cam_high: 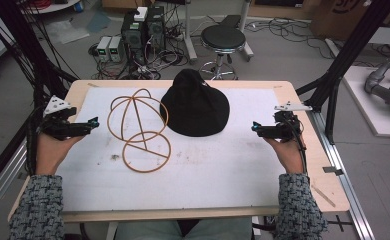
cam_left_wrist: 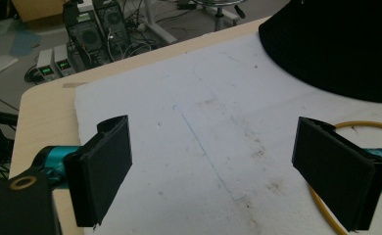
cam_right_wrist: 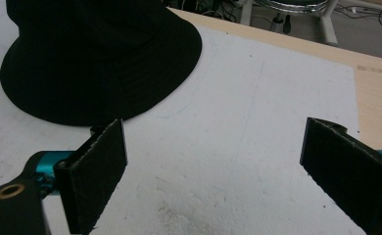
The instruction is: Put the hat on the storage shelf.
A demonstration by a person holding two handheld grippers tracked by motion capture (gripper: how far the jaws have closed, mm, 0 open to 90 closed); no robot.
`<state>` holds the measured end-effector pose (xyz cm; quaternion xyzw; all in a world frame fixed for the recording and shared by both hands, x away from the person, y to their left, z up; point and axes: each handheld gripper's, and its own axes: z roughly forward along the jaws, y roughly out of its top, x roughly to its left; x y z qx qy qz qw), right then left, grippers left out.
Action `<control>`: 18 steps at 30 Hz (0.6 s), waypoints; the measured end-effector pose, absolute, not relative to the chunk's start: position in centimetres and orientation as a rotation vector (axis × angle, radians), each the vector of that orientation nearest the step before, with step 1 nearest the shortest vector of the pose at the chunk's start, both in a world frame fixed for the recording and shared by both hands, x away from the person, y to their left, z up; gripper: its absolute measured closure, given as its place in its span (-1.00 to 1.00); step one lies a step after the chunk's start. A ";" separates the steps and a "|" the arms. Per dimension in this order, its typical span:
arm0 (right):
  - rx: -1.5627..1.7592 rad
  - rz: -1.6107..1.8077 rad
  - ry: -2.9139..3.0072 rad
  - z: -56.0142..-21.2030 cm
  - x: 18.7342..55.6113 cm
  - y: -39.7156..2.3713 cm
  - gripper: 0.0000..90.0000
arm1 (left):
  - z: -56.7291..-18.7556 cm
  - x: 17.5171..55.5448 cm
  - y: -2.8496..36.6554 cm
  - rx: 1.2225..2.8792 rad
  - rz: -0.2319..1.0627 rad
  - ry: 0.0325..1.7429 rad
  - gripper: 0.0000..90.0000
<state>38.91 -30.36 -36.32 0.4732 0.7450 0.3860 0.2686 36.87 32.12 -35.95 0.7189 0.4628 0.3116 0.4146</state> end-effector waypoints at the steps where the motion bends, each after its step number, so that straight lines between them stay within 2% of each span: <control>1: 1.276 1.040 2.007 -36.3 38.9 -30.4 -0.78 | -36.0 36.9 32.1 1.810 0.784 1.162 -0.66; 18: 1.259 1.063 2.016 -36.2 39.0 -29.8 -0.78 | -36.1 36.9 32.1 1.813 0.790 1.166 -0.66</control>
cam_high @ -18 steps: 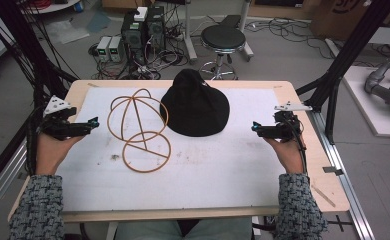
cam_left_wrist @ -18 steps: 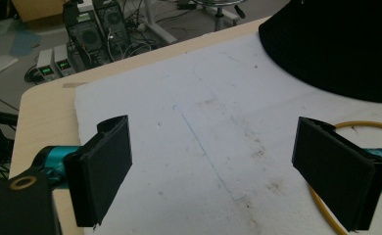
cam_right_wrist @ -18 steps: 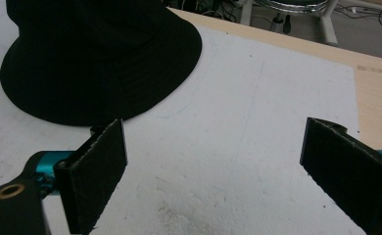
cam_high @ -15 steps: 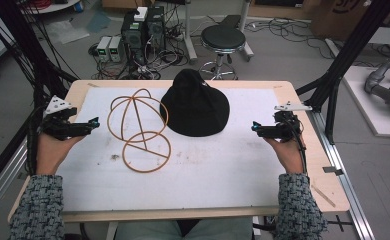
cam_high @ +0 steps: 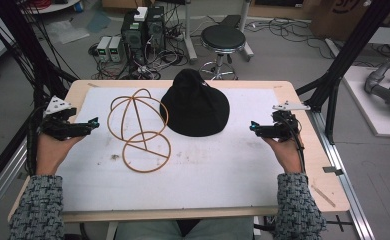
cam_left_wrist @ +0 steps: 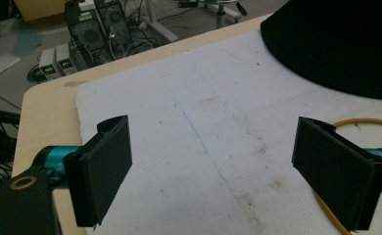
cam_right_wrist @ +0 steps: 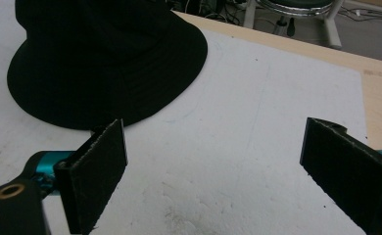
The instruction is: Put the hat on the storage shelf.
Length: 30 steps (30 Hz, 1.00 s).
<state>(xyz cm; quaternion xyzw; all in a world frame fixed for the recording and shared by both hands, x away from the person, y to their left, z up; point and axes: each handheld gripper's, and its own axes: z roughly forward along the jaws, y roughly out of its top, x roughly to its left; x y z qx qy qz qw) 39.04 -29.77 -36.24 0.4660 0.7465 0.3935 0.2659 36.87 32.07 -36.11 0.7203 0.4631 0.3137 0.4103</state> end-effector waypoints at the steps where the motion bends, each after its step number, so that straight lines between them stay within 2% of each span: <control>1: 1.247 1.064 2.021 -36.1 39.1 -29.5 -0.78 | -36.3 37.0 32.0 1.821 0.786 1.167 -0.66; 12: 1.209 1.096 2.056 -35.5 40.2 -28.2 -0.78 | -36.2 36.8 32.4 1.812 0.792 1.179 -0.66; 30: 1.133 1.166 2.096 -32.2 44.5 -23.7 -0.78 | -36.2 36.8 32.4 1.809 0.791 1.178 -0.66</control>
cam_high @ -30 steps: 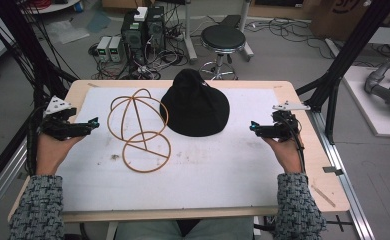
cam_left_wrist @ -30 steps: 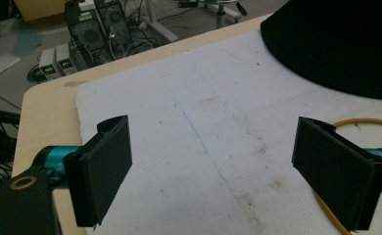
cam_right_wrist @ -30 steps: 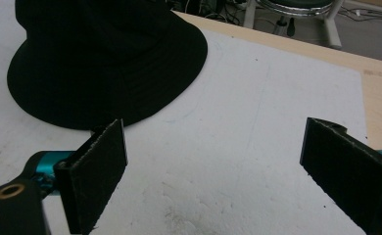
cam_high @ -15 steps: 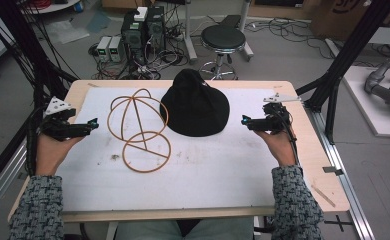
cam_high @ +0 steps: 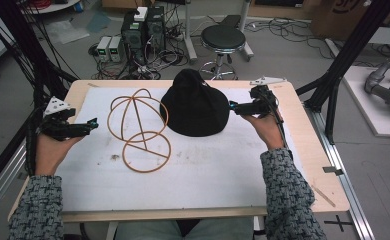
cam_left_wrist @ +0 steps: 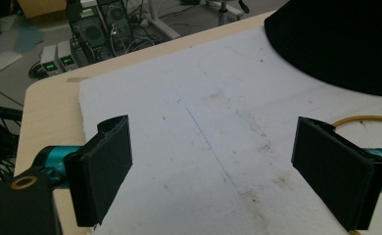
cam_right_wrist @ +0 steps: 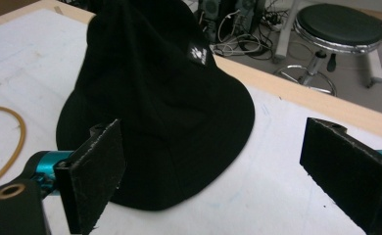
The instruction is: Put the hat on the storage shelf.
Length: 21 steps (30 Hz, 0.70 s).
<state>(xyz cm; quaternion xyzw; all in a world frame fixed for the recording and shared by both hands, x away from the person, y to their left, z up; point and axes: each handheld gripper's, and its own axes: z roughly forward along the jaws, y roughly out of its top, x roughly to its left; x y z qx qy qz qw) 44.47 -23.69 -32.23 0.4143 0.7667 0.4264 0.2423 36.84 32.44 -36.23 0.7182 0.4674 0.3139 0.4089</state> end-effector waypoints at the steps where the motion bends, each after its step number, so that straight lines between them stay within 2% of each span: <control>1: 1.122 1.183 2.089 -32.1 44.7 -23.4 -0.78 | -36.2 36.8 32.4 1.809 0.791 1.178 -0.66; 21: 1.075 1.407 1.971 -30.5 49.1 -17.9 -0.78 | -36.1 36.7 32.5 1.812 0.784 1.167 -0.66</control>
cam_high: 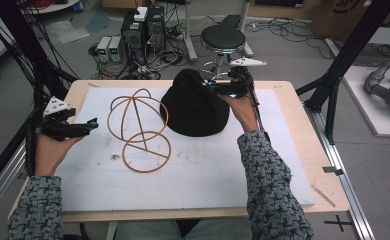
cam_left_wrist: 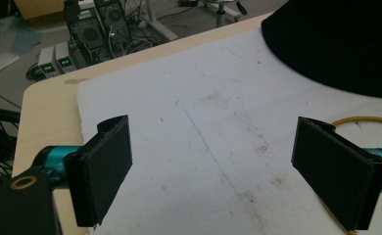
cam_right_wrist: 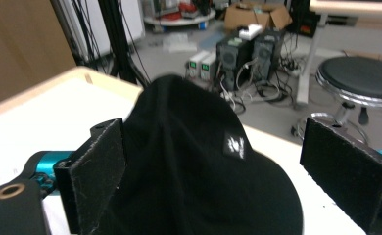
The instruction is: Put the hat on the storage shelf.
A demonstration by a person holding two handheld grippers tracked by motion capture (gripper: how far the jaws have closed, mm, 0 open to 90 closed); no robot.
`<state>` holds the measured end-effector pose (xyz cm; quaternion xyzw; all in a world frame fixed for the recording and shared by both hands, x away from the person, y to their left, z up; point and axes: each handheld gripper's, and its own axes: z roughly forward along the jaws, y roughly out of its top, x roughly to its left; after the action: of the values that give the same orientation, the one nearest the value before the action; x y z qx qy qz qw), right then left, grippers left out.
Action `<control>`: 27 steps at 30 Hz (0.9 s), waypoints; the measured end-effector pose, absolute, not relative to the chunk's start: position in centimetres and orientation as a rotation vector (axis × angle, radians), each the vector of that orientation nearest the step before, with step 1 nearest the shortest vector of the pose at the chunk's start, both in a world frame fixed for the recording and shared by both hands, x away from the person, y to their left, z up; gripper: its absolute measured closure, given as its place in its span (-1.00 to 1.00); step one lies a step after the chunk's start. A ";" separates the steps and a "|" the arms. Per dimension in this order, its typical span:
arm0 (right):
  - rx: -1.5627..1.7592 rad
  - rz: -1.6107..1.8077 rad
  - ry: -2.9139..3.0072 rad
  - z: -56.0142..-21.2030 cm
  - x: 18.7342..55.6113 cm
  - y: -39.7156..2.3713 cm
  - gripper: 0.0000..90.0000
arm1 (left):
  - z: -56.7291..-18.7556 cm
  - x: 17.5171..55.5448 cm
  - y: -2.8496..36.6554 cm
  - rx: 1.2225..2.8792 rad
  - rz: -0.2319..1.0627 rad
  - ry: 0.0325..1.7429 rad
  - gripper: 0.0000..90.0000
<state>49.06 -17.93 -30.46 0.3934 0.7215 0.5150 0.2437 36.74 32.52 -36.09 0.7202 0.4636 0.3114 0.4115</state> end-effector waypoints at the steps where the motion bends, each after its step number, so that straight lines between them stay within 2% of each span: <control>1: 1.081 1.420 1.959 -30.5 49.2 -17.8 -0.78 | -36.1 36.7 32.5 1.812 0.784 1.167 -0.66; 20: 1.081 1.494 1.902 -32.9 51.5 -14.4 -0.78 | -36.0 36.6 32.7 1.804 0.779 1.168 -0.66; 27: 1.113 1.500 1.897 -34.5 52.7 -13.3 -0.71 | -36.0 36.6 32.9 1.803 0.777 1.171 -0.66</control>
<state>52.67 -13.30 -34.47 0.4063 0.6921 0.5474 0.2374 36.59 32.90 -35.98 0.7175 0.4662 0.3092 0.4150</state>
